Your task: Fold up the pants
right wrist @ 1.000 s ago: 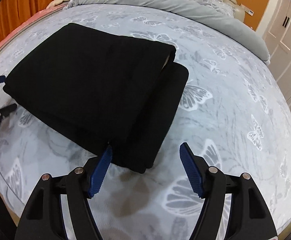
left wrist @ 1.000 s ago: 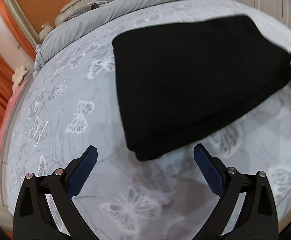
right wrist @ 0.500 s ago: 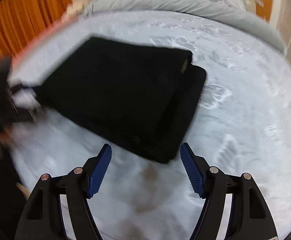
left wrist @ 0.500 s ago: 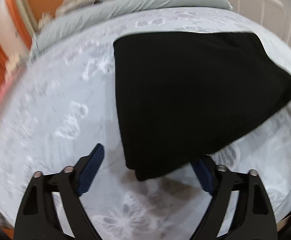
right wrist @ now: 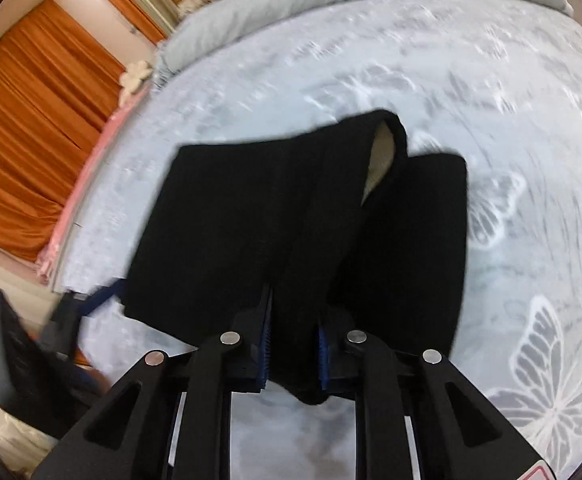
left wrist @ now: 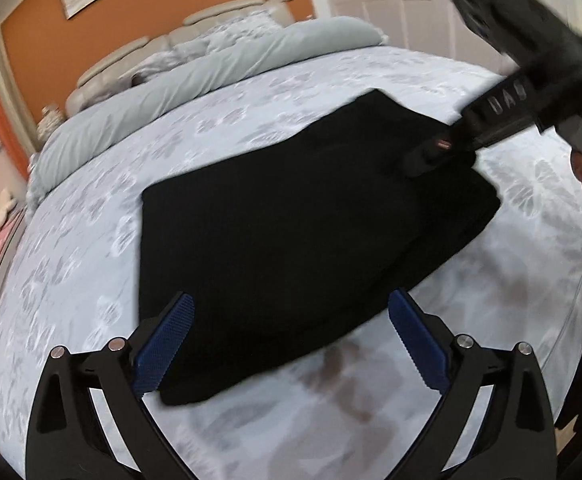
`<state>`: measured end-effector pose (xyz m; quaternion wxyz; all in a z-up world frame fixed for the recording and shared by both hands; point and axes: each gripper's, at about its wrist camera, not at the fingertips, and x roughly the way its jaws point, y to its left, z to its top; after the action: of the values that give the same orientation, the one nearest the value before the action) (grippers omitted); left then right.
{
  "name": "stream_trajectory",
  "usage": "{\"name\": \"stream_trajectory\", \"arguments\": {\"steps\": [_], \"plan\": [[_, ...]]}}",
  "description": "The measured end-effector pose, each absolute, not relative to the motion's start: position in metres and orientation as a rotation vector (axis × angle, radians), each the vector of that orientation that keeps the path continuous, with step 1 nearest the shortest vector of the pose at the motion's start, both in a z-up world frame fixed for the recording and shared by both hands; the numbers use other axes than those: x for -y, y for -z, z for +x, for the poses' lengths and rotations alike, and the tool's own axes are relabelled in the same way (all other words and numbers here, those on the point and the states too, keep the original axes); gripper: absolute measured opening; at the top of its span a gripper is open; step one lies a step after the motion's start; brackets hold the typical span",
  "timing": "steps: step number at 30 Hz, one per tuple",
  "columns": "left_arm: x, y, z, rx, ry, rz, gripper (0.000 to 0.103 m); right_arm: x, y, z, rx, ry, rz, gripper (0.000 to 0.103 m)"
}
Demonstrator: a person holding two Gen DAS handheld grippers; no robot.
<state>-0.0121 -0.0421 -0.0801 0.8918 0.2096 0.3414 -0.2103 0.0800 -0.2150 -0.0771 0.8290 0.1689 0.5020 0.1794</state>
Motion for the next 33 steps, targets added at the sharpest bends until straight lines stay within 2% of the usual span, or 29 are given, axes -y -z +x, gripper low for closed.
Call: {"name": "stream_trajectory", "arguments": {"steps": [8,10,11,12,13,15,16,18,20,24,28,33], "plan": [[0.115,0.096,-0.004,-0.647,0.527,0.488,0.096,0.225,0.067,0.085,-1.061,-0.424,0.476,0.017],[0.126,0.098,-0.001,-0.635,0.543,0.491,0.090,0.229,0.065,0.084,-1.057,-0.439,0.495,0.017],[0.129,0.099,0.003,-0.648,0.553,0.475,0.080,0.230,0.064,0.083,-1.057,-0.445,0.493,0.017],[0.129,0.099,0.009,-0.672,0.549,0.456,0.050,0.230,0.064,0.083,-1.058,-0.448,0.485,0.018],[0.125,0.099,0.017,-0.700,0.544,0.423,0.033,0.232,0.063,0.083,-1.052,-0.446,0.489,0.019],[0.108,0.093,0.037,-0.759,0.552,0.289,0.016,0.246,0.061,0.083,-1.026,-0.434,0.516,0.022],[0.095,0.085,0.046,-0.796,0.581,0.194,0.015,0.252,0.059,0.081,-1.009,-0.424,0.522,0.022],[0.065,0.065,0.060,-0.820,0.601,0.031,0.015,0.270,0.045,0.073,-0.946,-0.364,0.511,0.044],[0.031,0.039,0.065,-0.770,0.568,-0.058,0.015,0.272,0.032,0.061,-0.891,-0.264,0.362,0.050],[-0.036,-0.003,0.062,-0.680,0.515,-0.217,0.015,0.228,0.028,0.032,-0.810,-0.222,-0.007,0.050],[-0.088,-0.030,0.056,-0.618,0.445,-0.293,0.015,0.150,0.059,0.030,-0.828,-0.331,-0.220,0.053],[-0.126,-0.044,0.057,-0.592,0.354,-0.326,0.016,0.074,0.086,0.045,-0.841,-0.419,-0.349,0.054]]}}
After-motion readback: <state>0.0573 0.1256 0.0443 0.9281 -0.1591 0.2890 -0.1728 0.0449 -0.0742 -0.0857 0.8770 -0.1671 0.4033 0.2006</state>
